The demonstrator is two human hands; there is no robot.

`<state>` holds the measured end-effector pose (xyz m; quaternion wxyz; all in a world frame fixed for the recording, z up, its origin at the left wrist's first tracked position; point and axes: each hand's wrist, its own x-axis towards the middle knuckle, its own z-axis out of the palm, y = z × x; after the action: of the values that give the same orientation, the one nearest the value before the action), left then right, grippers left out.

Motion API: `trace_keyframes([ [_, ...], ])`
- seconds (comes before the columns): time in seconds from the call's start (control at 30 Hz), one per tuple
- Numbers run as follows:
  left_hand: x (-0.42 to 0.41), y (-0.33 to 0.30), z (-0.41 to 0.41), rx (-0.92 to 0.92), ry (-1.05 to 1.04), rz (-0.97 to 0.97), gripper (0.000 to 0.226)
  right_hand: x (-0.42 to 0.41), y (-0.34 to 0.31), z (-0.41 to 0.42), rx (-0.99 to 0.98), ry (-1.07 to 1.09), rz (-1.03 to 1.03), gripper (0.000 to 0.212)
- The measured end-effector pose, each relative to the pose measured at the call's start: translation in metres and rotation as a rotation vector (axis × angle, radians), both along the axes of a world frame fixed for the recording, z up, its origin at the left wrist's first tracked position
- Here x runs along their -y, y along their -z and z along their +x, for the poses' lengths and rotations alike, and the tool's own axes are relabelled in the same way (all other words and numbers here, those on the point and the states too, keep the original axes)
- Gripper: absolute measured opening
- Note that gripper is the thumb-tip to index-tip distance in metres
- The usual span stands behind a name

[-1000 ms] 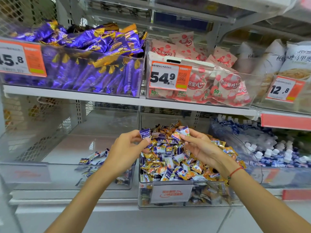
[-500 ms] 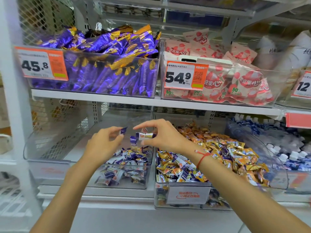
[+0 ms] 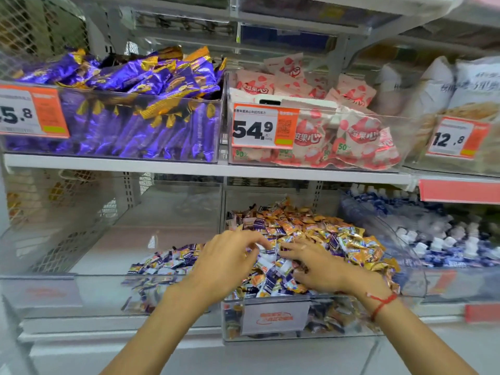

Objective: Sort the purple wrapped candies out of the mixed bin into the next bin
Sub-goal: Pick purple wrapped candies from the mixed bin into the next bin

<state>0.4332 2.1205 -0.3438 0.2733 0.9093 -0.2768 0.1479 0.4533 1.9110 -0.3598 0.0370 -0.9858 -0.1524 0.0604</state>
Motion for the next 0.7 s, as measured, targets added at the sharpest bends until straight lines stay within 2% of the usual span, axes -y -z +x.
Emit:
trace_keyframes([
  [0.07, 0.017, 0.004, 0.008, 0.032, 0.02, 0.162, 0.03, 0.002, -0.001, -0.001, 0.183, -0.021, 0.041, 0.042],
  [0.13, 0.029, 0.012, 0.02, -0.033, 0.04, 0.29, 0.042, 0.002, -0.003, -0.002, 0.345, -0.016, 0.031, 0.027],
  [0.2, 0.034, 0.021, 0.029, -0.091, 0.045, 0.417, 0.05, 0.005, -0.004, -0.002, 0.398, -0.009, 0.041, 0.019],
  [0.3, 0.037, 0.027, 0.037, -0.057, 0.024, 0.504, 0.041, 0.016, -0.01, -0.001, 0.381, 0.053, 0.128, 0.015],
  [0.4, 0.041, 0.026, 0.038, 0.026, -0.013, 0.504, 0.031, 0.024, -0.017, -0.002, 0.336, 0.074, 0.108, 0.024],
  [0.5, 0.044, 0.029, 0.036, 0.014, -0.076, 0.567, 0.048, 0.017, -0.012, -0.003, 0.294, 0.064, 0.098, 0.037],
  [0.53, 0.044, 0.03, 0.035, 0.001, -0.103, 0.594, 0.05, 0.014, -0.007, -0.001, 0.289, 0.045, 0.079, 0.038],
  [0.63, 0.046, 0.028, 0.033, 0.019, -0.13, 0.645, 0.032, 0.005, 0.005, 0.005, 0.238, 0.027, -0.025, 0.042],
  [0.7, 0.045, 0.027, 0.032, 0.063, -0.117, 0.64, 0.031, 0.001, 0.006, 0.005, 0.254, 0.03, -0.059, 0.039],
])
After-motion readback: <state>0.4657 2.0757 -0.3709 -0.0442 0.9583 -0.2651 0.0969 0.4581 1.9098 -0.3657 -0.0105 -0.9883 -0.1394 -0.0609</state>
